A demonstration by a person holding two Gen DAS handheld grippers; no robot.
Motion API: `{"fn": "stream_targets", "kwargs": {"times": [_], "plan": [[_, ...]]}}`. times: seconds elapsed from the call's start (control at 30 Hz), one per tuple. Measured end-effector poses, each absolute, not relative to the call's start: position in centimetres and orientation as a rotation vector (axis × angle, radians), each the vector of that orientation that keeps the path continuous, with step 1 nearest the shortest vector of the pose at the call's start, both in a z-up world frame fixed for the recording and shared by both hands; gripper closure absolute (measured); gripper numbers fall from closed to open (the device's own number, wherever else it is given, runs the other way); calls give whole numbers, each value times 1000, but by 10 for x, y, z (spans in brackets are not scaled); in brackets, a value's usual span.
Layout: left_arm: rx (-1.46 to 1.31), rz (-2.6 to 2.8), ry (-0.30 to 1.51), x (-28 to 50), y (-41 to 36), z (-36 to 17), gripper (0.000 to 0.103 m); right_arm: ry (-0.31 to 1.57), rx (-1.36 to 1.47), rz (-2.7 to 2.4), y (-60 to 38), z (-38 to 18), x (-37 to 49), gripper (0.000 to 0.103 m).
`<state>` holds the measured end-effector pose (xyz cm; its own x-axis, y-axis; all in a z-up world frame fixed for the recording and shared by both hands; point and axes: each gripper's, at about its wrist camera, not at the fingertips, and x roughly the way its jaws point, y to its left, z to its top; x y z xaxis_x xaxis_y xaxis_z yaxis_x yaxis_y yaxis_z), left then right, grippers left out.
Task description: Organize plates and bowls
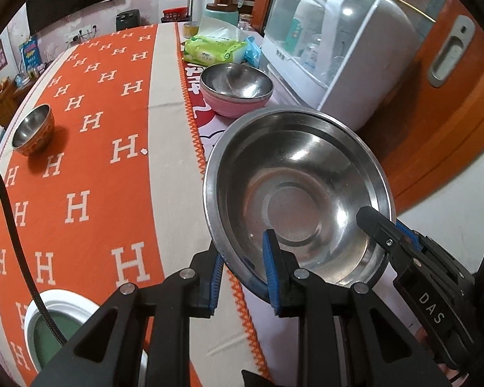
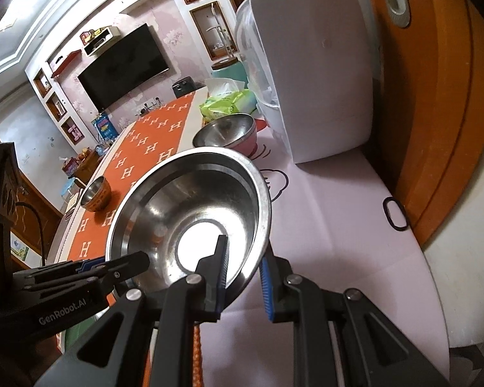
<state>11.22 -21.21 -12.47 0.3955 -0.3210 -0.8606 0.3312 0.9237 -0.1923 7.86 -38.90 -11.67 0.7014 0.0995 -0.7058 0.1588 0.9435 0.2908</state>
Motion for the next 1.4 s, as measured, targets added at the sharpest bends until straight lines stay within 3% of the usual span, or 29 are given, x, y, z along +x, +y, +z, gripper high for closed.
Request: {"fn": "stream_targets", "kwargs": {"times": [0.6,1.4], "plan": [[51,-434,1098,53,-185,-121,80,806,286,-18,-354,-112,20,84],[105,-418,1312,-1,-154,-176,79,1018,305,7,-315,-166,-27,80]]}}
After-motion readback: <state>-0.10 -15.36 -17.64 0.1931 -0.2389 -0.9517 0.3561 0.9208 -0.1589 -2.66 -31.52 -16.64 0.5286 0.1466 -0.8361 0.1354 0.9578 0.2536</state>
